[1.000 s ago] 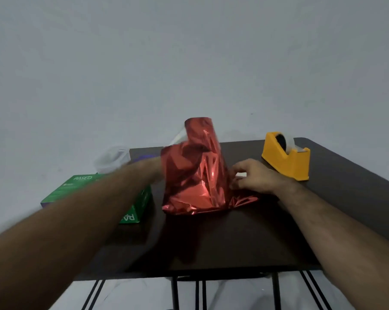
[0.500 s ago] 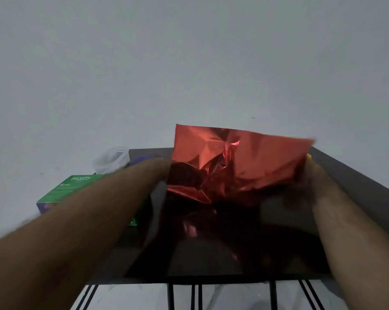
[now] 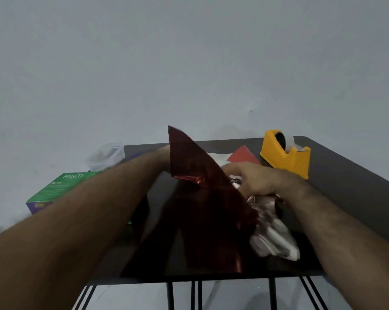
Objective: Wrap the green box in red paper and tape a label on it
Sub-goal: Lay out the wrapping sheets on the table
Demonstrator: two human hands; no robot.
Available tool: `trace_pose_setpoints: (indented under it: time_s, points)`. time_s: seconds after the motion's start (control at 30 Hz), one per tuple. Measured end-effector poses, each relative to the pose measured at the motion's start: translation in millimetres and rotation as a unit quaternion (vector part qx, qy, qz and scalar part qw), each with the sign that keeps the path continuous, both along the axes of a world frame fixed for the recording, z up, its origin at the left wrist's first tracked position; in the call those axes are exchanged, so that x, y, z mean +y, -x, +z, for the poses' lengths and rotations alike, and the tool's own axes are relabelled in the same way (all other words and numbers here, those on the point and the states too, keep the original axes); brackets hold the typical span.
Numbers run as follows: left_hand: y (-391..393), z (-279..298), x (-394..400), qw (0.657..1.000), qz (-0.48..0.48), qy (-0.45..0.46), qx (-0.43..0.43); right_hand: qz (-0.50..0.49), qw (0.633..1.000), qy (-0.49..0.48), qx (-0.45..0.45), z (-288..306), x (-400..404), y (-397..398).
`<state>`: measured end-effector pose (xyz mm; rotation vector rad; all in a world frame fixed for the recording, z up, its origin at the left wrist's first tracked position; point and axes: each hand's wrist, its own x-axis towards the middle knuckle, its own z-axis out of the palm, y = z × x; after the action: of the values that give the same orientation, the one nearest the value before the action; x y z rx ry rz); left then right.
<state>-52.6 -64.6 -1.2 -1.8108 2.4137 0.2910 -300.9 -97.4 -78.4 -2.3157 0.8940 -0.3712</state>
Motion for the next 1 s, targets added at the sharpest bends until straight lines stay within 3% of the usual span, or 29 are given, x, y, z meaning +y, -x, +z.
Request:
trace_pose_setpoints:
  time_s: [0.07,0.13,0.2,0.33,0.53,0.67,0.73,0.83,0.9,1.0]
  points:
    - [-3,-1,-8,0.999,-0.015,0.032,-0.007,-0.003,0.996,-0.014,0.084,4,15,-5]
    - [-12,-3,-19,0.998,0.005,0.064,-0.007,-0.005,0.993,-0.042,0.106,9,24,-5]
    - [-21,1,-25,0.999,0.035,0.014,0.038,-0.004,0.992,-0.040,0.117,12,24,-2]
    - [-25,-5,-14,0.991,-0.005,-0.120,0.065,-0.054,0.985,0.022,0.162,14,19,3]
    - [-23,-25,-10,0.978,-0.030,-0.202,-0.043,-0.110,0.955,0.145,0.233,7,11,9]
    - [-5,-12,-4,0.984,0.014,-0.089,-0.151,-0.119,0.963,0.087,0.223,11,10,7]
    - [-3,-15,-8,0.991,0.010,-0.017,-0.133,-0.110,0.964,0.062,0.233,13,13,5]
    - [-5,-28,-11,0.994,-0.011,-0.094,-0.046,-0.094,0.972,0.012,0.213,14,14,10]
    - [-9,-42,-13,0.986,-0.006,-0.148,-0.071,-0.081,0.975,-0.009,0.209,14,12,15]
    - [-13,-52,-13,0.983,0.018,-0.148,-0.103,-0.066,0.977,-0.039,0.199,11,6,19]
